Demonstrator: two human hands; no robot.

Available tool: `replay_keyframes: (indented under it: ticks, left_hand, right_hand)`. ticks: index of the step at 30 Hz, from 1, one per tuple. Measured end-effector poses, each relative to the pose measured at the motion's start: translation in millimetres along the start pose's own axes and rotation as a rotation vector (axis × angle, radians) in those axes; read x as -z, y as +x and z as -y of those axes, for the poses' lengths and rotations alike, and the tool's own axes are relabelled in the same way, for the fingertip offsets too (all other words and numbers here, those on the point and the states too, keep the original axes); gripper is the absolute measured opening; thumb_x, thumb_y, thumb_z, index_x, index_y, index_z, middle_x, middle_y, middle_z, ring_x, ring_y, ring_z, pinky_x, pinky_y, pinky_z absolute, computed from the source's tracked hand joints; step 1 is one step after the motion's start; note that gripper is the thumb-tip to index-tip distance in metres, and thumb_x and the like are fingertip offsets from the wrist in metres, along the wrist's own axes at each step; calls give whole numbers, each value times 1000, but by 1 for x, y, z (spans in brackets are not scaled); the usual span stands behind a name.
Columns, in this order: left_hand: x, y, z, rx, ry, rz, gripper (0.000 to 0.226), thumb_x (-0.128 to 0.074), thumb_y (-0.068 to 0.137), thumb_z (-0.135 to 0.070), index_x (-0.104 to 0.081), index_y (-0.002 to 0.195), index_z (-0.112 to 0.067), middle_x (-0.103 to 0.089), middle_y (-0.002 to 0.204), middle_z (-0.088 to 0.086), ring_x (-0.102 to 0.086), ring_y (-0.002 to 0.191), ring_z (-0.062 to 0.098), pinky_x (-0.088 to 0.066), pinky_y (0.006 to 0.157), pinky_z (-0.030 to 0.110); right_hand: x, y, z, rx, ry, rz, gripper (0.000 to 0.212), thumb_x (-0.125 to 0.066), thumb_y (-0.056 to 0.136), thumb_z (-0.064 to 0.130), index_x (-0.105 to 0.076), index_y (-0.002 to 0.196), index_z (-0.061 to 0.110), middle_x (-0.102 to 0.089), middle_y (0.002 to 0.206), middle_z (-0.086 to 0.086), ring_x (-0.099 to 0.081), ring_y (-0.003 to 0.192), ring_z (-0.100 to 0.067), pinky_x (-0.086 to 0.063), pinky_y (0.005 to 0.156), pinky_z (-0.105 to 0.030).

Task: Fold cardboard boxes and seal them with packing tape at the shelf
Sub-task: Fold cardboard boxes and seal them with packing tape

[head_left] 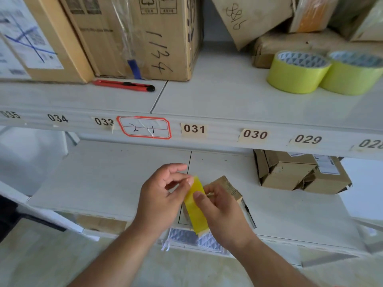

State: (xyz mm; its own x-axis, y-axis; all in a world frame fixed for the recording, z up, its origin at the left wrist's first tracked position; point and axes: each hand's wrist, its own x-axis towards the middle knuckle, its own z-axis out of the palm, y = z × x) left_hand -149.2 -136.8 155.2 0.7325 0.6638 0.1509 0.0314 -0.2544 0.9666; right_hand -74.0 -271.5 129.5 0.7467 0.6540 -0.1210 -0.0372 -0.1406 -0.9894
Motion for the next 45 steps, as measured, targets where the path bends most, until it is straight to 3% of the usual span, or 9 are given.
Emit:
replay_keyframes:
  ticks: [4,9,14,17,20,24,28,36,45]
  left_hand:
    - [9,2,-4,15,-179,-33,32,-76,88,0,-68,111,-21,-80,89,-2,-76,86,10,-53,75,13]
    - [32,13,8,-8,-267,0,31,-76,88,-6,-69,113,-23,-80,93,0,-76,90,17,-57,82,21]
    - [59,21,42,-241,116,69,22,-72,95,-31,-69,117,-33,-75,99,-15,-72,92,1,-54,82,12]
    - [82,29,51,-177,174,-90,24,-65,96,-46,-66,117,-36,-72,100,-16,-71,84,1,-56,76,19]
    - [101,25,46,-320,279,-131,11,-61,99,-41,-64,107,-35,-67,96,-19,-66,84,0,-54,69,24]
    - [96,8,38,-592,494,78,20,-59,99,-30,-74,111,-25,-68,111,-16,-65,100,11,-54,83,28]
    - [85,19,28,-486,573,117,36,-55,97,-43,-73,123,-27,-68,125,-16,-60,114,6,-55,93,28]
    - [81,33,20,-337,616,251,35,-61,97,-50,-70,127,-35,-67,120,-22,-57,108,-2,-45,91,18]
    - [77,34,25,-261,529,274,18,-70,94,-41,-74,110,-35,-59,94,-31,-58,98,-4,-45,81,13]
  right_hand:
    - [-14,0,8,3,34,-12,27,-61,100,37,-54,125,41,-55,71,-8,-52,65,-26,-49,63,-39]
    - [-36,3,22,-28,76,35,20,-54,99,37,-67,113,39,-72,101,-17,-71,95,-36,-59,85,-51]
    - [-62,-2,24,-130,203,-38,22,-51,107,10,-70,106,22,-73,95,-22,-75,84,-30,-59,72,-44]
    - [-73,-3,17,-180,241,-98,22,-51,107,12,-70,104,23,-72,102,-26,-75,84,-29,-58,72,-45]
    - [-77,-2,15,-195,243,-116,21,-52,106,12,-70,106,22,-72,102,-26,-75,85,-29,-57,74,-46]
    - [-76,3,12,-133,186,-93,17,-51,107,9,-66,113,14,-73,92,-18,-74,81,-24,-59,69,-36]
    - [-73,7,13,-76,134,-57,18,-49,108,8,-65,114,14,-74,84,-11,-71,75,-18,-56,63,-30]
    - [-72,10,7,-18,37,-21,22,-53,99,38,-66,116,31,-69,89,-27,-63,75,-44,-54,71,-69]
    - [-65,13,-4,-13,22,-9,25,-54,96,40,-67,116,31,-66,92,-32,-61,87,-54,-53,75,-70]
